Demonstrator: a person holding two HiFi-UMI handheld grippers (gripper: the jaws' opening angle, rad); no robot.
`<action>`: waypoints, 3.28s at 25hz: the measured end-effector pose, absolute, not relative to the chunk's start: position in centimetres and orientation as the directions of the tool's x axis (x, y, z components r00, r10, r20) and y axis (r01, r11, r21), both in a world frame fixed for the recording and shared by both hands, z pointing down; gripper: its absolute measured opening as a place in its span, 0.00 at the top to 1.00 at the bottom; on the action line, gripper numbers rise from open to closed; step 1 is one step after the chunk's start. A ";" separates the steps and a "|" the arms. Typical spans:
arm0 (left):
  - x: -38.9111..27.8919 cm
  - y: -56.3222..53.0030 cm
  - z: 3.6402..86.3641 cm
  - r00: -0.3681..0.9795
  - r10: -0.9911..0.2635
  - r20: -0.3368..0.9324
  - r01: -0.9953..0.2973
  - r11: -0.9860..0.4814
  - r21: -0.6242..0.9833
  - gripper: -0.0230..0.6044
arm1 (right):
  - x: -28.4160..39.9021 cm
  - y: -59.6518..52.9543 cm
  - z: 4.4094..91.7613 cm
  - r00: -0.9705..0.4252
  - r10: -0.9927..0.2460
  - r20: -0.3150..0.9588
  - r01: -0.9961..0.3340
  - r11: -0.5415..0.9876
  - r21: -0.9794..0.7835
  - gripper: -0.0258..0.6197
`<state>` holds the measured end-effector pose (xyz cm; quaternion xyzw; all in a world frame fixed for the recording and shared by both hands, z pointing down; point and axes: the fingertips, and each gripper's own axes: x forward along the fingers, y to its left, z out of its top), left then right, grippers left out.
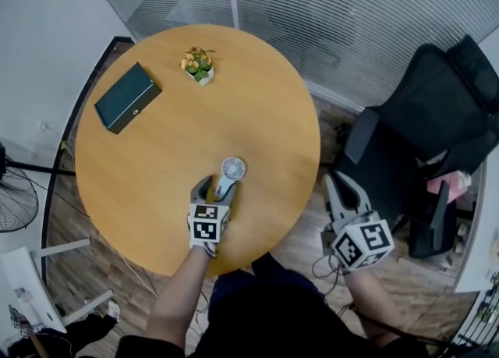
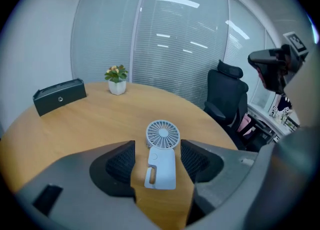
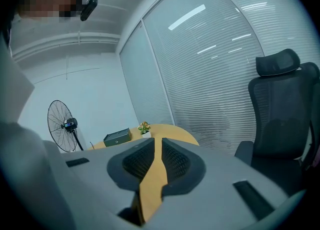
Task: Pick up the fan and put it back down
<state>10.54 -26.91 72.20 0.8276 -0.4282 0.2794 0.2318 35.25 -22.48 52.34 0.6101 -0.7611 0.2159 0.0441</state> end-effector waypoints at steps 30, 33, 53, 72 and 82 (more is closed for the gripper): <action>-15.9 -23.0 35.8 0.428 -0.903 0.026 -0.884 -0.413 0.219 0.93 | 12.5 -23.6 33.9 -0.341 -0.940 -0.006 -0.929 0.338 -0.147 0.92; -17.5 -22.2 33.7 0.432 -0.902 -0.005 -0.876 -0.421 0.236 0.94 | 10.5 -23.0 32.1 -0.345 -0.938 -0.025 -0.928 0.345 -0.137 0.95; -25.1 -18.2 29.0 0.472 -0.876 -0.101 -0.870 -0.481 0.106 0.95 | 0.2 -19.5 28.5 -0.345 -0.933 -0.100 -0.938 0.346 0.001 0.95; -28.3 -18.4 29.8 0.466 -0.878 -0.114 -0.872 -0.477 0.111 0.95 | -3.4 -19.0 28.5 -0.344 -0.936 -0.078 -0.938 0.337 0.083 0.95; -29.5 -17.9 30.3 0.452 -0.885 -0.113 -0.879 -0.463 0.115 0.95 | -4.6 -18.8 28.5 -0.371 -0.923 -0.106 -0.929 0.365 0.067 0.95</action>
